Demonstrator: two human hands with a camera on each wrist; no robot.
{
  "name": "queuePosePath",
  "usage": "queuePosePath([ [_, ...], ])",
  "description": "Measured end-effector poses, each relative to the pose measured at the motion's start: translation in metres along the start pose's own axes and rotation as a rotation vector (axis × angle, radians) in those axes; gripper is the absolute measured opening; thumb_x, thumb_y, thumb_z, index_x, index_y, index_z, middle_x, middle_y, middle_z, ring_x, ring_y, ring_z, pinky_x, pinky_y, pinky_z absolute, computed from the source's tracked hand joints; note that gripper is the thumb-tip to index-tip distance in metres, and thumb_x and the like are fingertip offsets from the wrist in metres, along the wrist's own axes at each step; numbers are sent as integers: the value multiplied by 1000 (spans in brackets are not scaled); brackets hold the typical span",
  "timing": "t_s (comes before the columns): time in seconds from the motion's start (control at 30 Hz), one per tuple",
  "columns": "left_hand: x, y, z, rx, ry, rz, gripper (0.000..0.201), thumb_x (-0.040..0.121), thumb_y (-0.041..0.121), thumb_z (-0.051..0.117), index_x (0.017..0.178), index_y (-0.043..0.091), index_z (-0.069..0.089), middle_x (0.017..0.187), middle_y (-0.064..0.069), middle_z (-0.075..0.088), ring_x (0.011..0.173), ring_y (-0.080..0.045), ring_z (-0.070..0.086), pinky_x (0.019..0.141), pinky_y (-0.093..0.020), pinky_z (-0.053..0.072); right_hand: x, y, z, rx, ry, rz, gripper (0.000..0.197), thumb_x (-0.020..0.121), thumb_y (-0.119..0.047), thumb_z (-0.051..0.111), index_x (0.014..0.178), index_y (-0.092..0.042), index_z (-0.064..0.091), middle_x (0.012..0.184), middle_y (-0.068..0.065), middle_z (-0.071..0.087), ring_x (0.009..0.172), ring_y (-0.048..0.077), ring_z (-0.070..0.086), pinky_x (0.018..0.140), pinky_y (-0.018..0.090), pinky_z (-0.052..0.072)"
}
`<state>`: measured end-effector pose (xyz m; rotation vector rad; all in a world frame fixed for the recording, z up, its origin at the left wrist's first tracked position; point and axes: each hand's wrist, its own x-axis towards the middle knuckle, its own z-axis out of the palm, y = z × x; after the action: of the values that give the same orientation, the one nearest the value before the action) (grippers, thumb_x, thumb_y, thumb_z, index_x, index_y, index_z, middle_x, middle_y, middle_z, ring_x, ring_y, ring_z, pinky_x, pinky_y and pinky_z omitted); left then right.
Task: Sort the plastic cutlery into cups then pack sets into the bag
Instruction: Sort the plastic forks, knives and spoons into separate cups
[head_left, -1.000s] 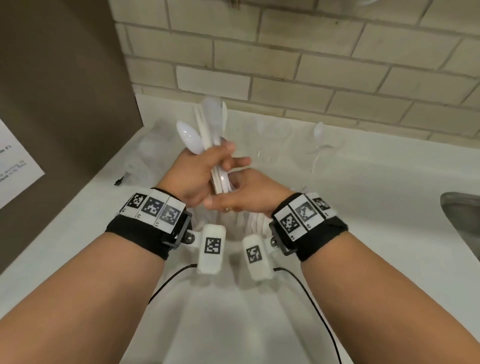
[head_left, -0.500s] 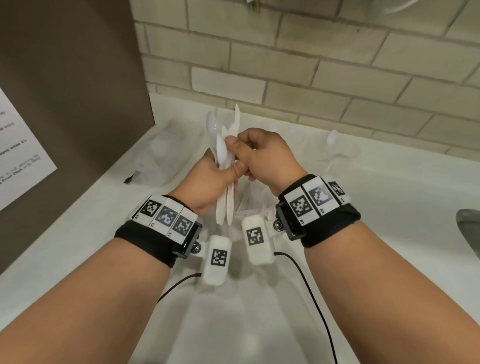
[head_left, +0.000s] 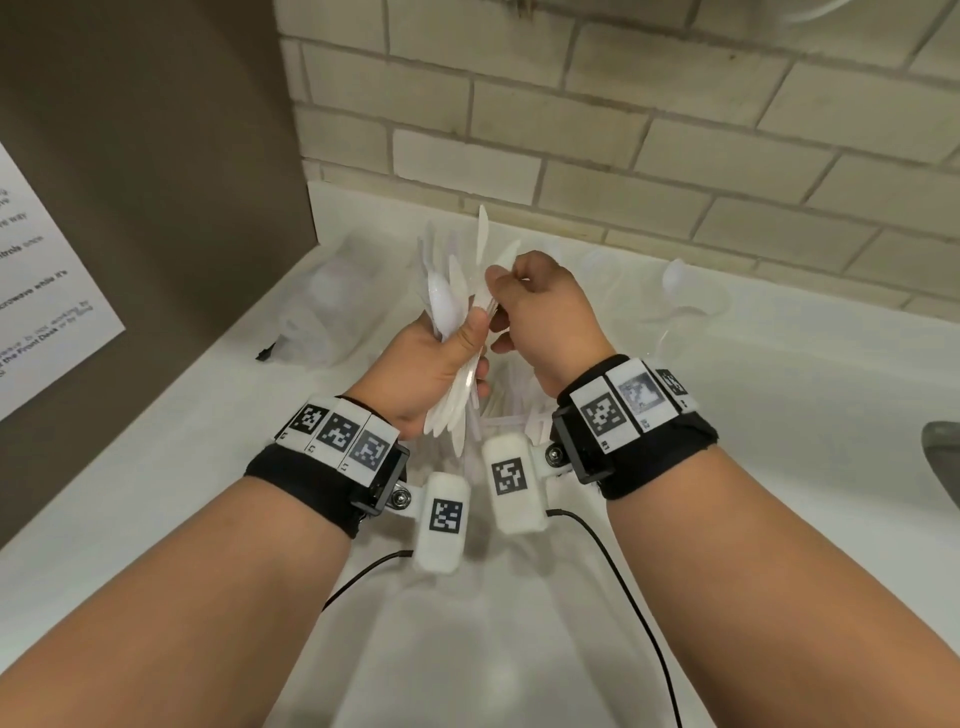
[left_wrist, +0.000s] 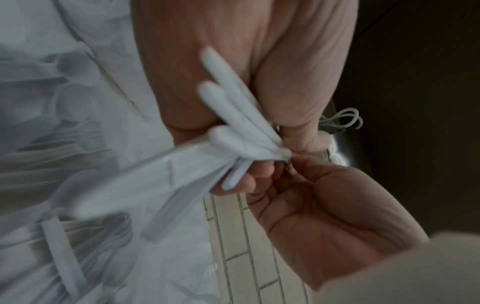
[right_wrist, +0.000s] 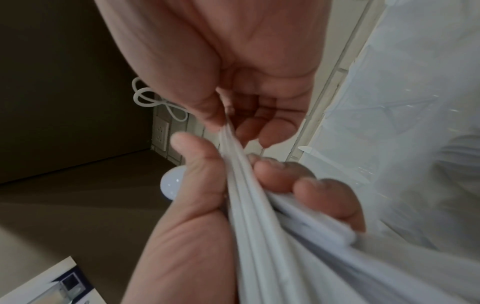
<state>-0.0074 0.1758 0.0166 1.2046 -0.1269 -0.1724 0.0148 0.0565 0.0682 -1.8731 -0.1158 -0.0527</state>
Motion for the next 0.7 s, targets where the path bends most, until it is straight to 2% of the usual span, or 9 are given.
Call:
queuePosePath([
  [0.1, 0, -2, 2, -56, 25, -10, 45, 84, 44, 58, 115, 12, 62, 82, -10, 52, 60, -14, 51, 58, -32, 50, 3, -2, -4, 131, 51, 50, 17, 99, -18, 45, 83, -11, 42, 73, 5, 66, 61, 17, 61, 53, 28, 49],
  [0.17, 1, -3, 3, -71, 66, -31, 33, 88, 38, 57, 101, 8, 63, 75, -9, 51, 58, -15, 53, 56, -32, 49, 4, -4, -6, 264, 115, 78, 11, 100, -16, 41, 92, -8, 43, 75, 9, 65, 64, 23, 64, 58, 33, 54],
  [0.23, 2, -4, 3, -81, 112, -62, 26, 92, 32, 56, 85, 8, 59, 67, -5, 52, 56, -14, 54, 53, -30, 50, 4, -8, -9, 439, 204, 79, 10, 102, -16, 36, 101, -8, 43, 73, 10, 56, 59, 26, 64, 60, 40, 58],
  [0.3, 2, -5, 1, -83, 134, -94, 27, 93, 31, 56, 74, 11, 54, 60, -1, 51, 51, -13, 53, 53, -29, 51, 4, -15, -14, 530, 260, 57, 12, 103, -20, 32, 106, -11, 41, 71, 7, 46, 47, 22, 57, 50, 35, 54],
  [0.33, 2, -5, 0, -85, 131, -104, 28, 93, 30, 57, 73, 12, 53, 59, 0, 50, 50, -13, 52, 53, -29, 51, 4, -17, -17, 507, 259, 52, 14, 103, -23, 32, 106, -13, 41, 70, 6, 44, 41, 19, 49, 45, 29, 47],
  [0.43, 2, -5, -3, -88, 90, -105, 24, 94, 28, 56, 74, 14, 52, 60, 1, 47, 50, -13, 46, 53, -29, 45, 5, -20, -18, 311, 119, 50, 18, 98, -33, 48, 100, -15, 49, 65, 2, 44, 39, 12, 33, 41, 21, 29],
  [0.53, 1, -4, -6, -78, 34, -99, 20, 94, 26, 55, 78, 16, 53, 63, 1, 47, 52, -13, 43, 52, -28, 42, 1, -16, -11, 86, -55, 42, 11, 86, -26, 68, 89, -17, 64, 58, -5, 51, 36, 9, 33, 39, 20, 27],
  [0.63, -1, -2, -9, -43, 7, -98, 18, 94, 24, 55, 81, 12, 54, 65, 0, 51, 54, -13, 45, 54, -30, 43, -1, -11, -3, 57, -170, 59, 14, 83, -18, 73, 95, -16, 68, 70, 3, 60, 32, 4, 38, 37, 17, 27],
  [0.7, -2, 0, -13, -23, 6, -98, 16, 94, 25, 56, 86, 11, 55, 64, 1, 51, 54, -13, 46, 55, -30, 44, 1, -10, 1, 62, -198, 72, 11, 83, -15, 73, 91, -14, 66, 69, 5, 60, 32, 2, 40, 36, 17, 27],
])
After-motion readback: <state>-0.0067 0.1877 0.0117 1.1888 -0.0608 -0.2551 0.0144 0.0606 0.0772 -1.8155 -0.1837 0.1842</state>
